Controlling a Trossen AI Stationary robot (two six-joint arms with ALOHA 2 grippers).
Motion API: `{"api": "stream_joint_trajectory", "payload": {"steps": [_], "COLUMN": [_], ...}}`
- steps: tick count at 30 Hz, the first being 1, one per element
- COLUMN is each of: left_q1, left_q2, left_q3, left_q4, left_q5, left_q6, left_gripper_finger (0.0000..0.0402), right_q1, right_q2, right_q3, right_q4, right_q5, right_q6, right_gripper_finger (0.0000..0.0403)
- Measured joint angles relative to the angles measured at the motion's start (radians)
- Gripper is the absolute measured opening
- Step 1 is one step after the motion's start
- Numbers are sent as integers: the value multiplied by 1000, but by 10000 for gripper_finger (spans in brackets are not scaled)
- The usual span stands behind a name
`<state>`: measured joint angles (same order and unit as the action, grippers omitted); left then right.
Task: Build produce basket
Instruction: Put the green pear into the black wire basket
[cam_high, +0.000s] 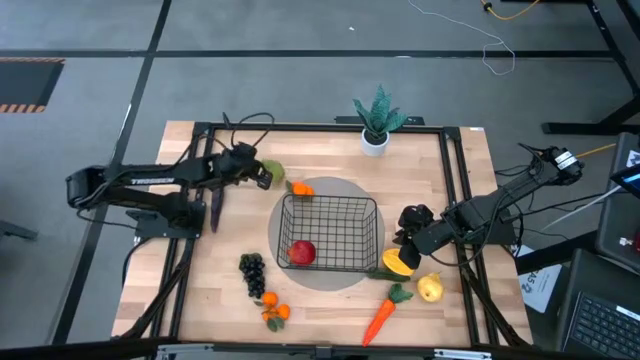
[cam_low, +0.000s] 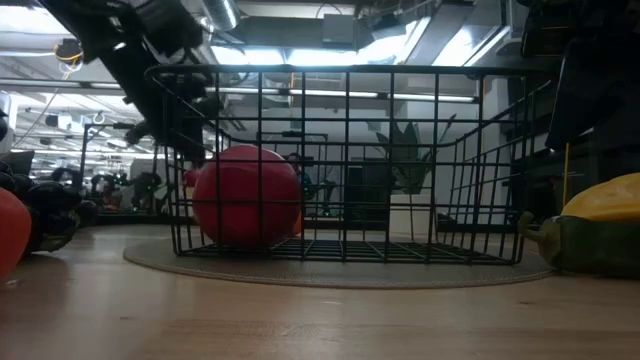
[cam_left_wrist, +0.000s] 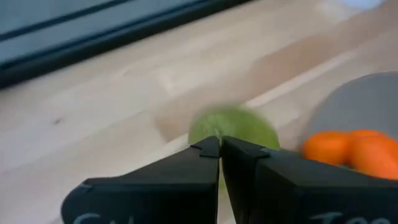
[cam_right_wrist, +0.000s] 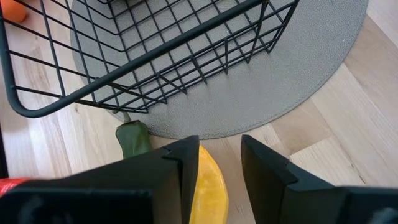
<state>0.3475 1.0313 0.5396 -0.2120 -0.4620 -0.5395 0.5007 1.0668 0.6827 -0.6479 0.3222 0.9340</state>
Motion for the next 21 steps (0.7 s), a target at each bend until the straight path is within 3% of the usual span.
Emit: {"api": "stream_joint_trajectory", "payload": {"steps": [13,21], "left_q1": [-98,-140], "left_q2": [-65,-90], "left_q3": [2,2], "left_q4": [79,267], "left_q5": [-27,-23], "left_q6": [54,158], "left_gripper_finger": [0,0], "right_q1": [0,0], "right_q2": [0,0], "right_q3": [0,0], "right_q4": [0,0], "right_q5": [0,0], "right_q6": [0,0], "right_gripper_finger": [110,110]}}
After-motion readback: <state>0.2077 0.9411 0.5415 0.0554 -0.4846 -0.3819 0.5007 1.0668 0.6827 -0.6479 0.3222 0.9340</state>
